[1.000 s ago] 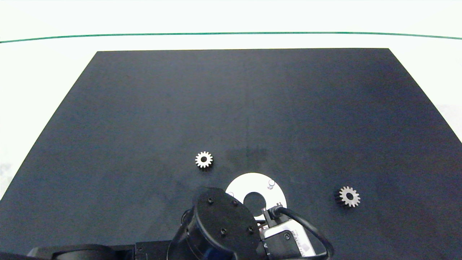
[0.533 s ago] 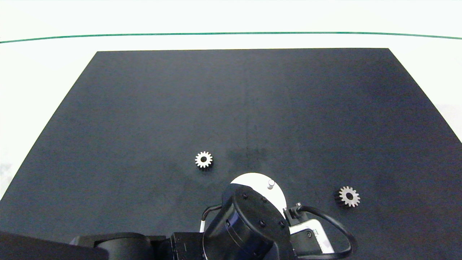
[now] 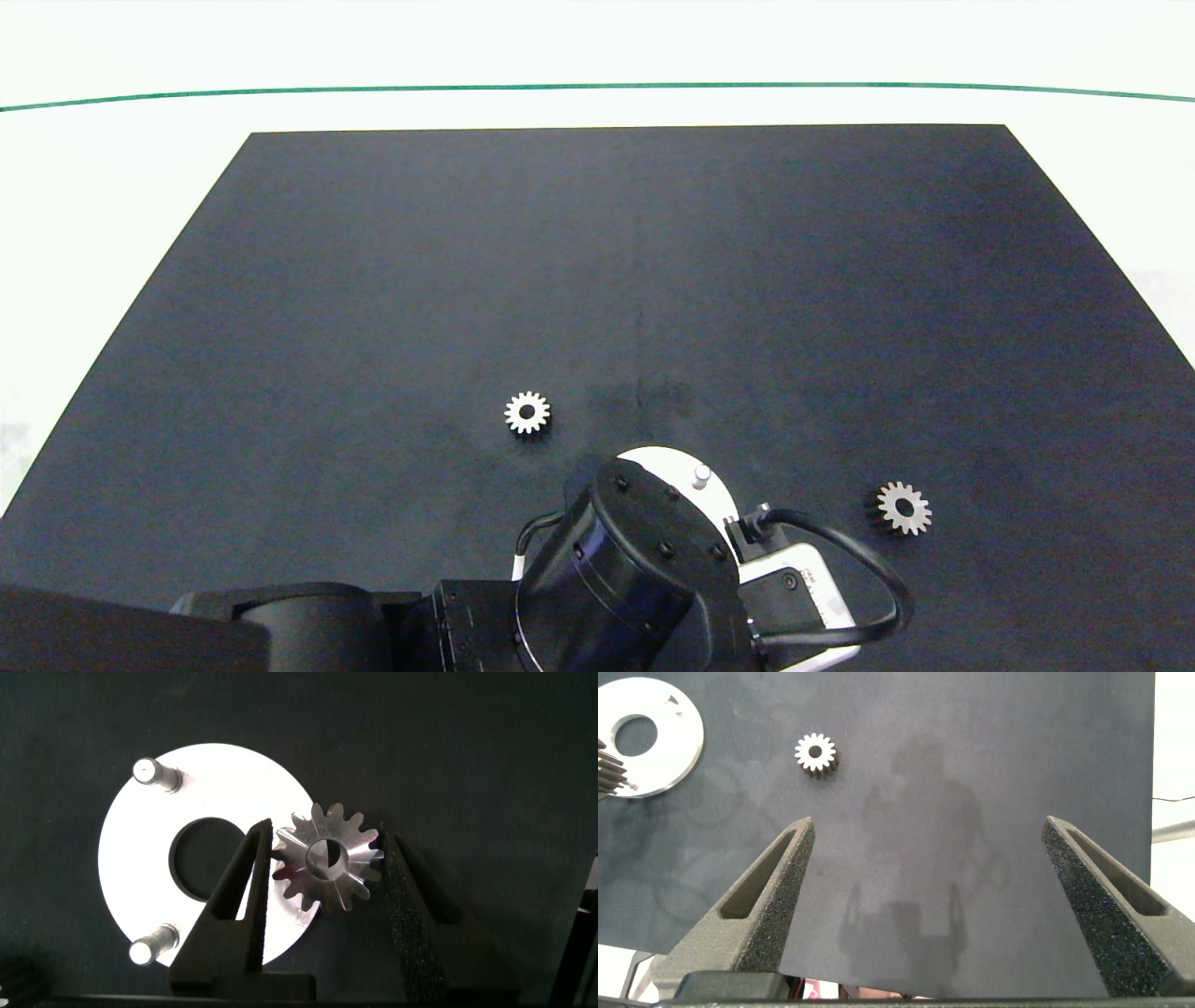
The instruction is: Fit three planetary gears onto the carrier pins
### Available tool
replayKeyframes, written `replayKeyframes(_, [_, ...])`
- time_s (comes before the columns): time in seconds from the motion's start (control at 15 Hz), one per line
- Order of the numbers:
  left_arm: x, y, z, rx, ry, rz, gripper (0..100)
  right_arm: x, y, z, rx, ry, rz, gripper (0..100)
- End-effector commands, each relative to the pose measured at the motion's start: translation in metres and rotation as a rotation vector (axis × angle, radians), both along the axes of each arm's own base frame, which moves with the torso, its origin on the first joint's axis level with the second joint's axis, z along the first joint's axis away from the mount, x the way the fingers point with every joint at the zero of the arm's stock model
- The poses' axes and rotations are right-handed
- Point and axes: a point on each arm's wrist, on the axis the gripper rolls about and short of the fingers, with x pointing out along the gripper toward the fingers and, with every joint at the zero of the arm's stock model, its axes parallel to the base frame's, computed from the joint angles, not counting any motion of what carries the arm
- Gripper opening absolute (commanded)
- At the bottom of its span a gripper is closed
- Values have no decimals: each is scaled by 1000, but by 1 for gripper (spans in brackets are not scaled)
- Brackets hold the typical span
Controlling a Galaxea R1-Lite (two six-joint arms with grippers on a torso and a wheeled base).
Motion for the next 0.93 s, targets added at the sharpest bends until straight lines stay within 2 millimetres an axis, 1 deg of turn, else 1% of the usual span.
replayKeyframes(0.07, [2, 1, 1, -3, -6, 6, 13, 0, 0, 0, -1, 2, 0, 100])
replayKeyframes(0.33, [2, 0, -2, 4, -2, 6, 13, -1, 0, 0, -1, 2, -1, 100])
replayKeyframes(0.93, [11, 3, -7, 18, -1, 32, 13, -1, 0, -1, -2, 1, -4, 100])
